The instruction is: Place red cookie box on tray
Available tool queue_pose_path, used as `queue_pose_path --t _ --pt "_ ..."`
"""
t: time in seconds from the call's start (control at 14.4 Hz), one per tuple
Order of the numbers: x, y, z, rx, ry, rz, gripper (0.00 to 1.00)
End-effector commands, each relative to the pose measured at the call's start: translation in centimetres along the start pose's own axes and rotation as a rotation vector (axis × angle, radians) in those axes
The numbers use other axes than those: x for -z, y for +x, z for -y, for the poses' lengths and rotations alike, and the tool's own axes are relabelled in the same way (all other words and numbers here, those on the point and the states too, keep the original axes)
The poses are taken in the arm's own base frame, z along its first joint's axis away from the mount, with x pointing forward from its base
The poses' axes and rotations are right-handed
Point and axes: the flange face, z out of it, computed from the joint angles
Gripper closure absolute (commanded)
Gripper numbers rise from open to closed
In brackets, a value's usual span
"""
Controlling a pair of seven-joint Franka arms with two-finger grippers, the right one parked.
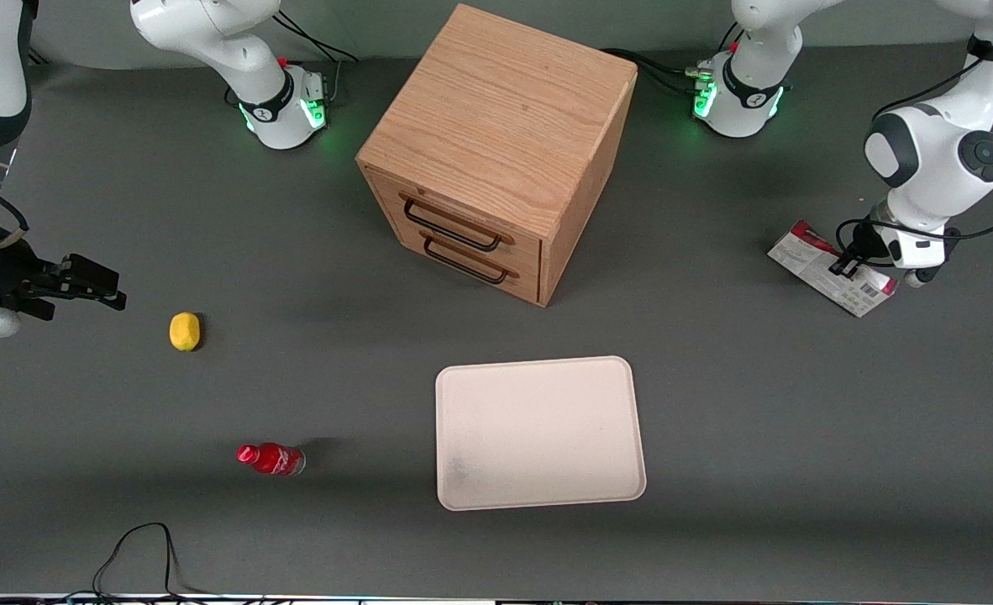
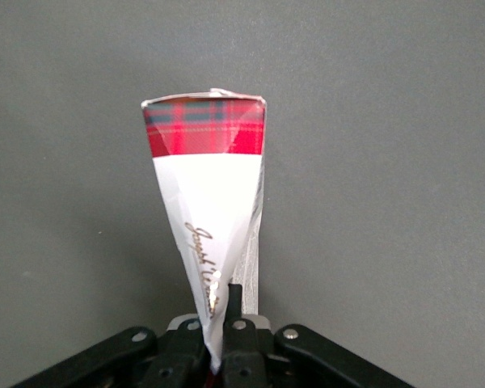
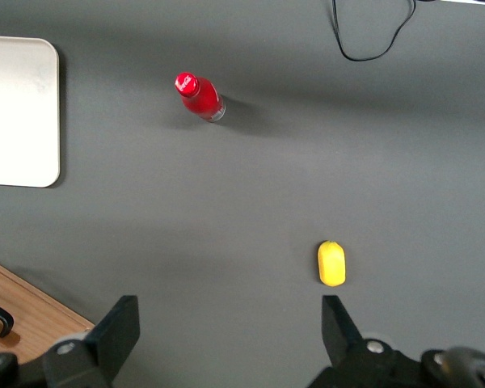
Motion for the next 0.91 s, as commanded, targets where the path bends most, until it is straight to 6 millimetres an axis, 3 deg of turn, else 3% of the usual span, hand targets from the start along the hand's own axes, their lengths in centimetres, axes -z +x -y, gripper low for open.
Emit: queue_pose_path --t 0.0,0.14,0.63,0.84 --pt "4.2 0.4 -1.8 -0.018 0.012 0.013 1.0" --pt "7.9 1.3 -2.8 -0.023 0.036 0.046 1.0" --pt "25.7 5.2 -5.7 -0.035 0.097 0.135 1.0" --pt "32.1 5.7 -6.1 -0.039 0.1 0.106 1.0"
